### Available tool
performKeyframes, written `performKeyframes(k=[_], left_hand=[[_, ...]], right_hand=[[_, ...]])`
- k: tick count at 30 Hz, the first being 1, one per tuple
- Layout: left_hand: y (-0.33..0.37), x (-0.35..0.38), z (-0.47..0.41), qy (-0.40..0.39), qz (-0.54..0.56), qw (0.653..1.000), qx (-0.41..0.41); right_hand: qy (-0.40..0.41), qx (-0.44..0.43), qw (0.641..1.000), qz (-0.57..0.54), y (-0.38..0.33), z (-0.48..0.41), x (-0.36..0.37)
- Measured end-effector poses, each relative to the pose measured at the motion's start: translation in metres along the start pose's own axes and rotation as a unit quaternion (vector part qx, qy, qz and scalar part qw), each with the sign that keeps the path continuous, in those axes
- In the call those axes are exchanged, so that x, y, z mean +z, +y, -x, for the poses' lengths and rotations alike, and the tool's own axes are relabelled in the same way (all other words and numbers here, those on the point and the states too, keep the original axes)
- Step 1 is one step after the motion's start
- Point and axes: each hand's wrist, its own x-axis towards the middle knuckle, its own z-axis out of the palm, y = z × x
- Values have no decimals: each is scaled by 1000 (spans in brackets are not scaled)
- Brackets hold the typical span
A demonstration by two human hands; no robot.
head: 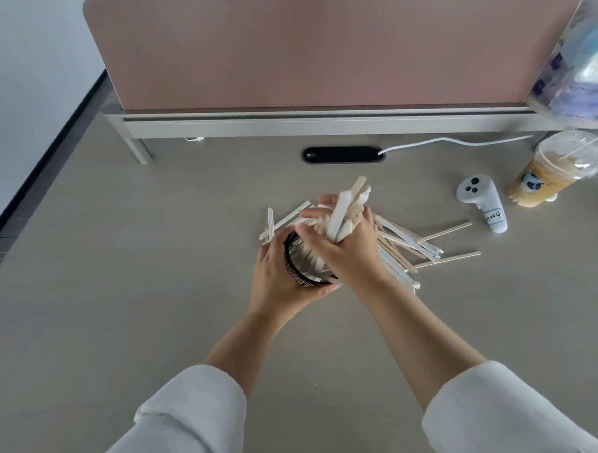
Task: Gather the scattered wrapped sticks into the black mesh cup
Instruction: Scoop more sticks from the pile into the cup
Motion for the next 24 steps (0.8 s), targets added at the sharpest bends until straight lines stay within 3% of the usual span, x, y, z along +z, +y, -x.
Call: performKeyframes(k=[2, 7, 9, 11, 12, 15, 19, 22, 24], left_hand=[[-3, -2, 0, 4, 9, 1000, -13], [-7, -4, 0, 35, 3, 999, -16], [-3, -3, -1, 36, -1, 999, -10], [0, -1, 0, 24, -19, 1000, -1], [1, -1, 1, 22, -27, 999, 3], [-1, -2, -1, 29, -24, 999, 3], [-4, 0, -2, 5, -13, 1000, -2], [-5, 6, -4, 25, 11, 1000, -10], [-5, 11, -7, 35, 13, 999, -14]], right_hand=[[-12, -11, 1000, 0, -3, 1, -7], [21, -41, 992, -121, -9, -11, -27], [-57, -29, 998, 6, -7, -16, -20], [-158, -8, 976, 152, 2, -13, -6], [-172, 4, 971, 165, 6, -10, -2], [-112, 28, 988, 101, 14, -10, -5], [-180, 61, 980, 59, 19, -12, -6], [-104, 82, 991, -35, 34, -20, -10], [-78, 114, 990, 7, 54, -28, -16]])
